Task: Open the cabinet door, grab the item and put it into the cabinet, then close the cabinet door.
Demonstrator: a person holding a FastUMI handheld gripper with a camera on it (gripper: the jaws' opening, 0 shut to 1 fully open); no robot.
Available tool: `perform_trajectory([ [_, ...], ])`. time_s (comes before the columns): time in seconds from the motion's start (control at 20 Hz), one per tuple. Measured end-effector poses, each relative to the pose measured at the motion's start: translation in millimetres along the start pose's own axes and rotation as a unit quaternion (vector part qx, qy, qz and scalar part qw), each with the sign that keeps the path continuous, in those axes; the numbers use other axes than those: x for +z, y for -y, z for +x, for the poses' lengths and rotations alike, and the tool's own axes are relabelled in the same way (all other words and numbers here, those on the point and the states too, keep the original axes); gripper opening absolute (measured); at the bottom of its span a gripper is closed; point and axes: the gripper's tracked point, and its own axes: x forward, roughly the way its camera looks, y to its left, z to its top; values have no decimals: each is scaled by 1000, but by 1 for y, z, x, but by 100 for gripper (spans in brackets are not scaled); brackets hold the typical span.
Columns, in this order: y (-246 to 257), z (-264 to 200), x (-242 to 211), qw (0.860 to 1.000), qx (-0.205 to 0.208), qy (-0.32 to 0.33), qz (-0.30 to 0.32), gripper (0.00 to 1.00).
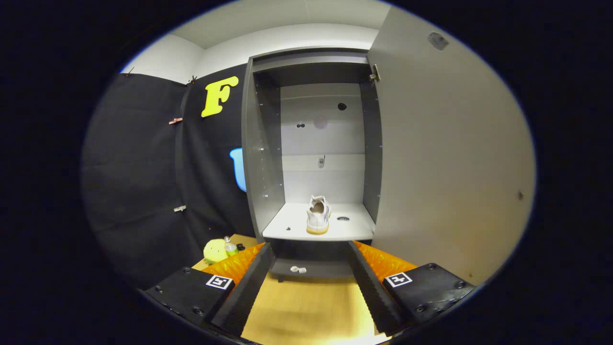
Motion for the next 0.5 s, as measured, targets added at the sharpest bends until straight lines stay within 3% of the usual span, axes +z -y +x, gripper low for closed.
perform_trajectory([
  [0.25, 35, -88, -23, 1000, 24, -11, 12, 99],
  [0.5, 87, -146, -6, 999, 17, 14, 36, 99],
])
